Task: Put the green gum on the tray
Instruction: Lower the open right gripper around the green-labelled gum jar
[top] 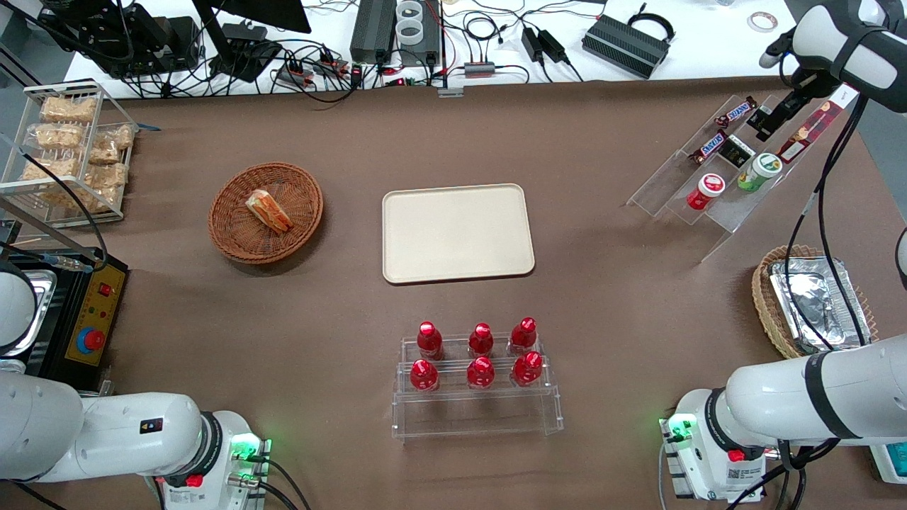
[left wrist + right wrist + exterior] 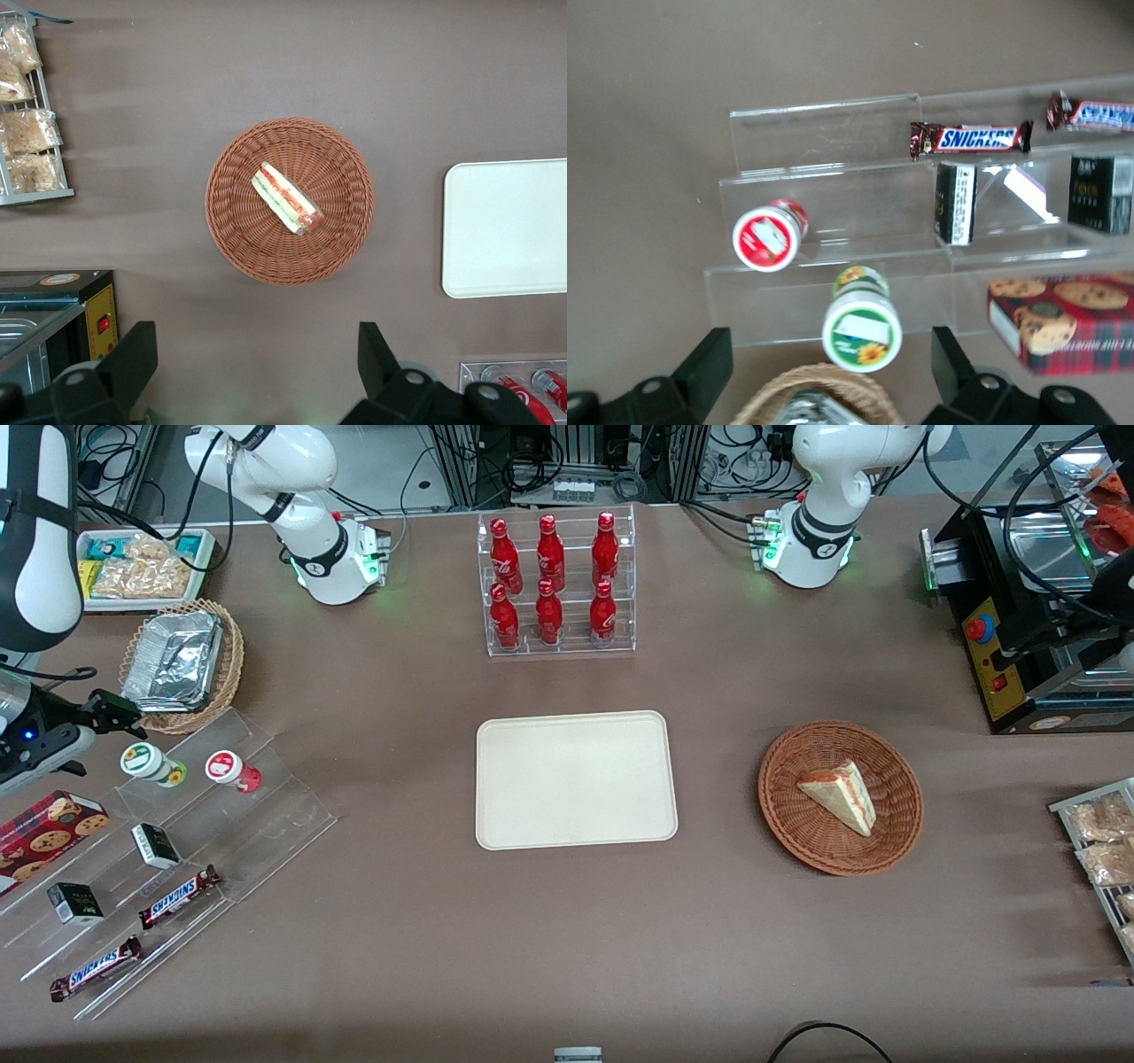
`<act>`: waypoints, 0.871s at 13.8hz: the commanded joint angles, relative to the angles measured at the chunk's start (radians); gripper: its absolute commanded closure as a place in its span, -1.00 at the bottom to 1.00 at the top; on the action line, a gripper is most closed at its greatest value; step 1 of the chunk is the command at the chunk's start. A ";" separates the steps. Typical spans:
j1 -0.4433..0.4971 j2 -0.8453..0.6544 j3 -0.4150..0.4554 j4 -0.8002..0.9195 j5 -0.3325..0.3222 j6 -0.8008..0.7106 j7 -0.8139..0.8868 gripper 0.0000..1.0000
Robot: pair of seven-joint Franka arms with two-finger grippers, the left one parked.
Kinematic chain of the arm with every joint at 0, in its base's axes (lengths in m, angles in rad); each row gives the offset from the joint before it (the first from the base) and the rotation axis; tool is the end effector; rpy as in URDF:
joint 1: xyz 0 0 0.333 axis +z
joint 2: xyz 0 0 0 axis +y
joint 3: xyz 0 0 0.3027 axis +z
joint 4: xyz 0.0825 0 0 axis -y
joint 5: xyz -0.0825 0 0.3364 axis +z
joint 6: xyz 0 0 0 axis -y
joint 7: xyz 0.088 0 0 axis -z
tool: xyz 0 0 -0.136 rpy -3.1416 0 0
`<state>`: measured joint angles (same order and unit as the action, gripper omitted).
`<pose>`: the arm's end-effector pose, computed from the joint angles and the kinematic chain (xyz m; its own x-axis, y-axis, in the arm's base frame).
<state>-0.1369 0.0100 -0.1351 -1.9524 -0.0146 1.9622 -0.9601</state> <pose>0.4966 -0.1397 0.4468 0.7689 0.6393 -0.0122 0.6394 -0.7688 0.0084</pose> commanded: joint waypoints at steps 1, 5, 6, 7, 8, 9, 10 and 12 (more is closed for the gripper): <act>-0.039 -0.041 0.006 -0.112 0.014 0.114 -0.132 -1.00; -0.050 -0.041 0.005 -0.163 0.018 0.176 -0.150 -1.00; -0.050 -0.041 0.005 -0.177 0.019 0.188 -0.151 -1.00; -0.059 -0.041 0.005 -0.190 0.025 0.198 -0.151 -1.00; -0.061 -0.041 0.006 -0.206 0.028 0.214 -0.151 -1.00; -0.061 -0.042 0.005 -0.220 0.028 0.233 -0.151 -1.00; -0.061 -0.041 0.005 -0.235 0.027 0.254 -0.152 -1.00; -0.061 -0.041 0.005 -0.267 0.027 0.300 -0.154 -1.00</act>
<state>-0.1852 -0.0010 -0.1351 -2.1614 -0.0090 2.2017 -1.0873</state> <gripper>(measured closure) 0.000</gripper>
